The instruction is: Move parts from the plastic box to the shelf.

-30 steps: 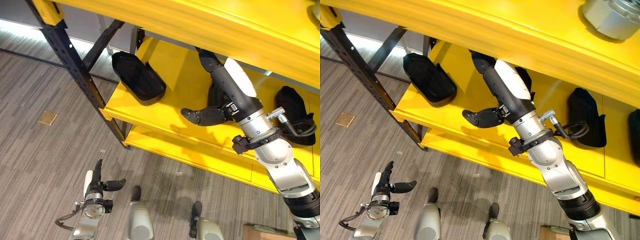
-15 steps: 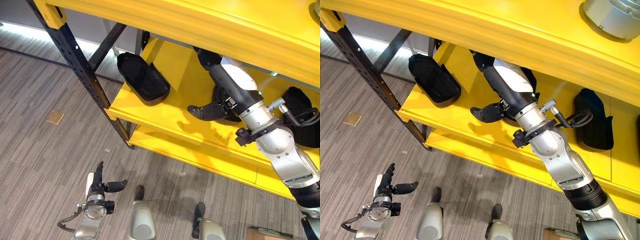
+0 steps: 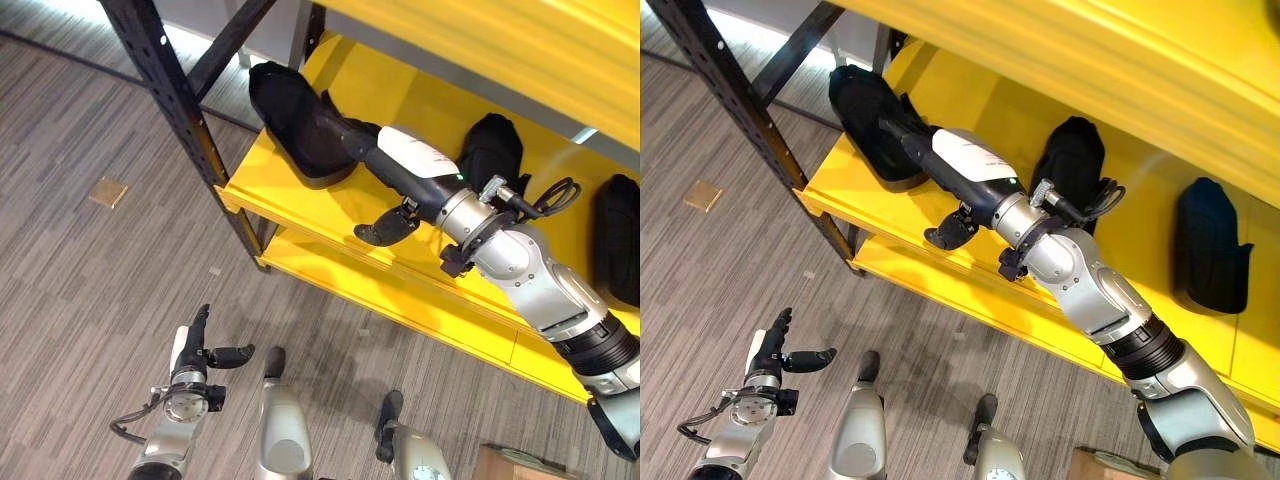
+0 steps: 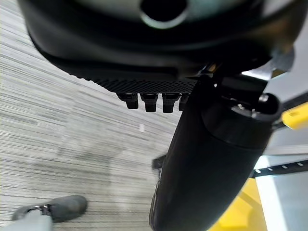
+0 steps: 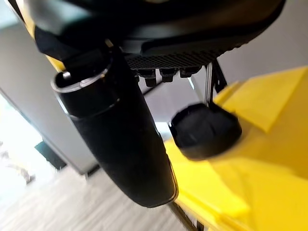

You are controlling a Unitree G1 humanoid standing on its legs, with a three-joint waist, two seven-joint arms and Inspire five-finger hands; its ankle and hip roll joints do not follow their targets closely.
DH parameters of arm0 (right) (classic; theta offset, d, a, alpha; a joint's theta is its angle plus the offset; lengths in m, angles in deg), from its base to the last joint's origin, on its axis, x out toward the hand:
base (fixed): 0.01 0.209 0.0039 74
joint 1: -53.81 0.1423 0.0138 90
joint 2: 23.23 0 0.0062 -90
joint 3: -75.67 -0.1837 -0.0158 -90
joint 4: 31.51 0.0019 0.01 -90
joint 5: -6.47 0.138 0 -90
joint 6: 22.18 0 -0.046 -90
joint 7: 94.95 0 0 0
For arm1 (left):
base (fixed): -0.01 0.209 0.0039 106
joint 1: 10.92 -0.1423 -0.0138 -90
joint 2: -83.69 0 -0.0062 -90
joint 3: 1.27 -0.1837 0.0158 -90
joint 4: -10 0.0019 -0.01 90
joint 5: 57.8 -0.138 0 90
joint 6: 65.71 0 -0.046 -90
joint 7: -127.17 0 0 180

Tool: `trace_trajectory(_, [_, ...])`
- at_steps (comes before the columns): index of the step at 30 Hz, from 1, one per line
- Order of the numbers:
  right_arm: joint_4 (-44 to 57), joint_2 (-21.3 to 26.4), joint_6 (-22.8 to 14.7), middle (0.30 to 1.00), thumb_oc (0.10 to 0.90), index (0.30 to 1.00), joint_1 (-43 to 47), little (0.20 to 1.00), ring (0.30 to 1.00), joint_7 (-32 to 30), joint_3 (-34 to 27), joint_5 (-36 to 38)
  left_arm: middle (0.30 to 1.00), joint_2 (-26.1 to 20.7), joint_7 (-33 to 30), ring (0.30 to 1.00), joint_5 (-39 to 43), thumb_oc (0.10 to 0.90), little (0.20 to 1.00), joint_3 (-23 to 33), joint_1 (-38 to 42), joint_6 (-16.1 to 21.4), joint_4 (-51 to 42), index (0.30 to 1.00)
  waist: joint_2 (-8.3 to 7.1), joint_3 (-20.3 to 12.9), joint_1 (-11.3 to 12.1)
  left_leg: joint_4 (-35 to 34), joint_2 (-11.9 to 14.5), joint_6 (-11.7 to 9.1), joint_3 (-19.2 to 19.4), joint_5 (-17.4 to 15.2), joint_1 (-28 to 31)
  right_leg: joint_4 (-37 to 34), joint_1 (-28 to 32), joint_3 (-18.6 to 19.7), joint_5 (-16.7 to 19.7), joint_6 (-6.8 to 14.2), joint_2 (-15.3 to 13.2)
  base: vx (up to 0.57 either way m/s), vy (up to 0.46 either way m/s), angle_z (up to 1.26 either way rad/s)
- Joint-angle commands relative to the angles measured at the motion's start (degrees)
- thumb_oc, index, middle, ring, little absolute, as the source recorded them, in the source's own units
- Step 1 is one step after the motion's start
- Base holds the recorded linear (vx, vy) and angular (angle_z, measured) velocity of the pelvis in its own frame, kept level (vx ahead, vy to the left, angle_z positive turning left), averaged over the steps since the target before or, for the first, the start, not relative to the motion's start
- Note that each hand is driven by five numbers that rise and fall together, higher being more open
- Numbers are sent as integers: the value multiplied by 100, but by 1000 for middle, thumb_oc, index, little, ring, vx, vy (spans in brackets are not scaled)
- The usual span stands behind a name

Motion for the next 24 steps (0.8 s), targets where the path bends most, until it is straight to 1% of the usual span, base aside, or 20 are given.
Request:
trace_trajectory(1, [331,29,-284,1000,900,1000,698,1000,1000,-229,-178,-450,1000,-418,-65,1000,74,900,1000,32,-45,319,-396,1000,53,-377,36,-6,-58,309,336,-71,44,907,-27,-216,-868,-458,185,-24,0,8])
trace_trajectory(3, [276,40,-275,1000,900,1000,789,1000,1000,-176,-113,-611,1000,-430,-44,1000,101,900,1000,45,-44,347,-382,1000,56,-353,59,-9,-72,312,322,-66,27,924,-51,-214,-874,-458,182,-17,3,1])
trace_trajectory(5, [185,30,-155,1000,900,1000,911,1000,1000,-197,32,-810,1000,-449,-7,1000,60,900,1000,44,-7,404,-371,1000,62,-340,94,-31,-83,313,304,-53,6,924,-66,-214,-882,-460,185,-33,6,5])
trace_trajectory(7, [-9,18,-22,1000,900,1000,1026,1000,1000,-296,148,-753,1000,-502,193,1000,-147,900,1000,-10,16,480,-380,1000,56,-336,134,-62,-88,314,283,-35,-10,906,-56,-223,-887,-460,190,-13,-2,2])
trace_trajectory(10, [-112,66,142,1000,900,1000,972,1000,1000,-346,128,-739,1000,-573,137,1000,-238,900,1000,-65,-24,380,-552,1000,64,-310,164,-79,-116,312,243,-37,-15,939,-30,-243,-927,-452,180,0,-2,1])
trace_trajectory(11, [-109,65,143,1000,900,1000,969,1000,1000,-345,126,-740,1000,-574,137,1000,-238,900,1000,-65,-26,376,-556,1000,63,-311,164,-79,-117,312,242,-37,-15,939,-30,-244,-928,-451,180,-12,-12,5])
trace_trajectory(14, [-378,68,288,1000,900,1000,995,1000,1000,-371,199,-747,1000,-697,77,1000,-244,900,1000,26,-14,289,-569,1000,45,-317,202,-98,-129,308,232,-27,-11,967,-9,-266,-969,-462,190,-5,-25,4])
trace_trajectory(17, [-611,-5,436,1000,900,1000,1040,1000,1000,-297,251,-549,1000,-716,117,1000,-330,900,1000,64,60,320,-502,1000,22,-334,207,-103,-106,302,223,-12,-16,991,-17,-267,-983,-472,211,-2,-36,5])
trace_trajectory(18, [-712,-21,535,1000,900,1000,1065,1000,1000,-271,276,-319,1000,-737,162,1000,-521,900,1000,65,86,449,-503,1000,17,-328,209,-113,-96,304,220,-6,-12,1006,-26,-265,-990,-480,218,-14,-30,6])
trace_trajectory(20, [-809,-48,568,1000,900,1000,1053,1000,1000,-248,280,-28,1000,-772,221,1000,-573,900,1000,39,104,477,-586,1000,19,-320,207,-111,-92,301,217,-5,-15,1013,-29,-260,-996,-488,221,-16,-2,0])
trace_trajectory(21, [-941,-64,645,1000,900,1000,1034,1000,1000,-168,244,287,1000,-807,292,1000,-581,900,1000,-8,100,440,-700,1000,37,-312,210,-97,-109,304,209,-9,-21,1049,-54,-265,-1004,-500,216,0,0,0])
trace_trajectory(24, [-991,-75,654,1000,900,1000,1024,1000,1000,-134,222,372,1000,-817,276,1000,-552,900,1000,-8,97,414,-745,1000,45,-304,209,-75,-115,308,207,-20,-25,1078,-66,-271,-1013,-506,214,0,0,0])
